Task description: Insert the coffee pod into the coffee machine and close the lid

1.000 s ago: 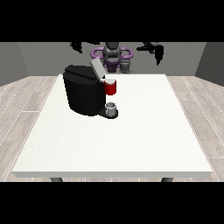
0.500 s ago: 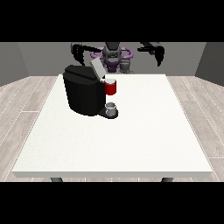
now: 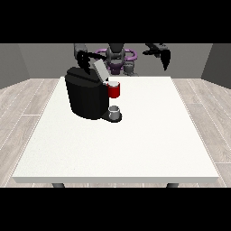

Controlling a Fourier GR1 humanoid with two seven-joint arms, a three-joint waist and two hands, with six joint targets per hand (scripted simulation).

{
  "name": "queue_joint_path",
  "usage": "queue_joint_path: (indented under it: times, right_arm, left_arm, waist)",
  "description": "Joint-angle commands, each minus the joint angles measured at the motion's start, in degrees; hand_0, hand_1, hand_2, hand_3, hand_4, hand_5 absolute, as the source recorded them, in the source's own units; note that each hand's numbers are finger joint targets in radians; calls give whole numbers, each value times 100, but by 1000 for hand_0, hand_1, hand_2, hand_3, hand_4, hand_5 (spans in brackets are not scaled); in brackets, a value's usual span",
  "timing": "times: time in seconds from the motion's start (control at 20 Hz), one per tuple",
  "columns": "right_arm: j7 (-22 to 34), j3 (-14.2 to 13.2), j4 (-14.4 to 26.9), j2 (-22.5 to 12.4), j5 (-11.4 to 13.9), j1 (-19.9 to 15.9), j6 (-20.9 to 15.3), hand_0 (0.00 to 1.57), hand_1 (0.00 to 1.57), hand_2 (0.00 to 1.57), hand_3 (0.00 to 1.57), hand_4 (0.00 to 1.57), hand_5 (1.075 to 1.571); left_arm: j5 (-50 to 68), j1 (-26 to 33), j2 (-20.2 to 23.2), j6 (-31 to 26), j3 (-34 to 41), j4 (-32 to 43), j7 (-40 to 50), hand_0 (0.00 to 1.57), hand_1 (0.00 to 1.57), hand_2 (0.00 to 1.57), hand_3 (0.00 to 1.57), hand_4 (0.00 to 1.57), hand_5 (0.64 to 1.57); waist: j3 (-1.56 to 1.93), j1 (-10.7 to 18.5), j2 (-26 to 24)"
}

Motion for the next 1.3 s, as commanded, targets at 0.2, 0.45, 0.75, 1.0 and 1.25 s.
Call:
queue_joint_path:
  times: [0.2, 0.45, 0.75, 1.0, 1.25]
  right_arm:
    - [-412, -14, 398, -86, 55, -121, 320, 0, 0, 0, 0, 0, 1571]
    - [-49, 33, 600, 9, 155, -560, 195, 0, 0, 0, 0, 0, 1571]
    - [40, 190, 597, 278, 301, -907, -8, 0, 0, 0, 0, 0, 1571]
    - [156, 131, 713, 195, 294, -1101, 82, 0, 0, 0, 0, 0, 1571]
    - [-87, 433, 762, 547, 611, -1124, -164, 0, 0, 0, 0, 214, 1571]
  left_arm:
    - [-37, 203, 43, 313, 4, -107, -387, 0, 0, 0, 0, 0, 1571]
    - [4, 330, 107, 310, -160, -329, -16, 0, 0, 0, 0, 0, 1571]
    - [253, 72, 358, 198, 129, 85, -327, 0, 0, 0, 0, 0, 1571]
    - [246, 90, 363, 345, 35, -51, 164, 0, 0, 0, 0, 0, 1571]
    - [184, 113, 454, 330, 50, 87, -219, 0, 0, 0, 0, 158, 1571]
  waist:
    - [8, -244, 287]
    - [8, -98, 135]
    - [7, -164, 359]
    - [7, -126, 177]
    - [7, -113, 253]
